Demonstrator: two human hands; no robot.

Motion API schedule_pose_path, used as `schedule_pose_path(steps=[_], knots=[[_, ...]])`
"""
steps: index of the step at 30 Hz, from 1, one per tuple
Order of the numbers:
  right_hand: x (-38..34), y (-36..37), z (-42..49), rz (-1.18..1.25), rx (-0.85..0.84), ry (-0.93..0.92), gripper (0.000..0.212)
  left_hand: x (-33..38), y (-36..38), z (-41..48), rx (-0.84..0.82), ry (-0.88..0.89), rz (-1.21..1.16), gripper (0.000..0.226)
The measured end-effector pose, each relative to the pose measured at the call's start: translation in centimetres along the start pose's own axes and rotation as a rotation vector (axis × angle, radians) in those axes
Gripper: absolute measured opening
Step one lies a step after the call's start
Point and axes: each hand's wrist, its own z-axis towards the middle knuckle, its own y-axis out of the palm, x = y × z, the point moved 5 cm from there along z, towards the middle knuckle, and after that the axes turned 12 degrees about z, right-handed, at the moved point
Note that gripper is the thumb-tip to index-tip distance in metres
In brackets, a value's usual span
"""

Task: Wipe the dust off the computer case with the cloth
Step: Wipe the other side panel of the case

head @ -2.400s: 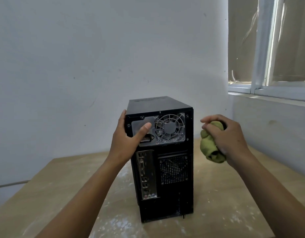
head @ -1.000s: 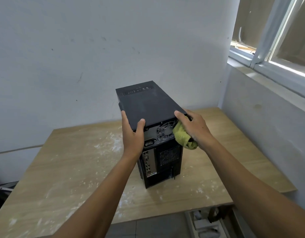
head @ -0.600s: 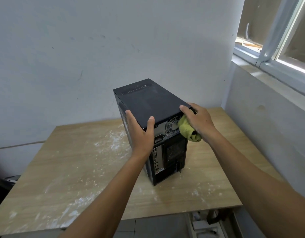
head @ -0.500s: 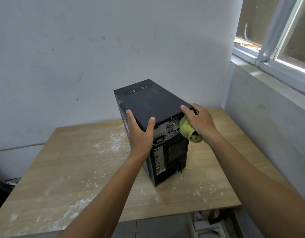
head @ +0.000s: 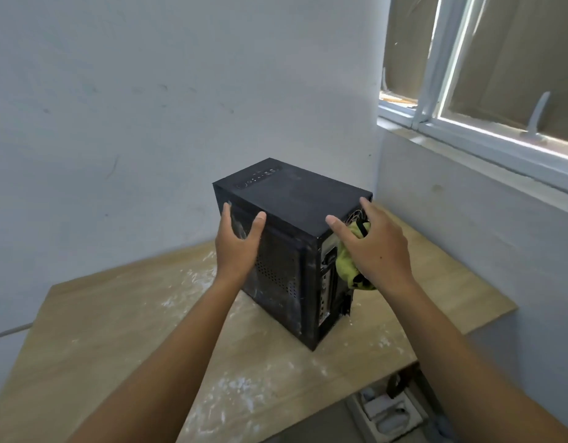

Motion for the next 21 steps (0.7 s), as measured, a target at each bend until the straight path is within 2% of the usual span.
schedule_pose_path(steps=[5,9,12,15,18,21], knots=[[-1.0,2.1,-3.7,-0.048,0.031,0.087,0.090,-1.3,-2.9,2.7,-0.044,0.046,0.003,0.054],[-1.5,3.5,-4.7,-0.065,0.089,0.212,0.097,-1.9,-3.9,6.0,-0.115,0.052,0.011,0.063],[-1.7,4.4,-4.5,0.029,0.196,0.360,0.100,-2.1,-3.7,8.9,-0.154,0.056,0.021,0.070],[-1.8,5.1,-4.0,0.104,0.215,0.498,0.097,-2.1,-2.7,11.3,-0.184,0.020,0.019,0.092],[-1.8,5.6,-3.9,0.118,0.222,0.536,0.090,-2.2,-1.6,13.1,-0.197,0.003,0.017,0.074],[-1.5,6.2,-3.8,0.097,0.238,0.535,0.095,-2.6,-0.7,14.5,-0.205,-0.007,0.005,0.072]])
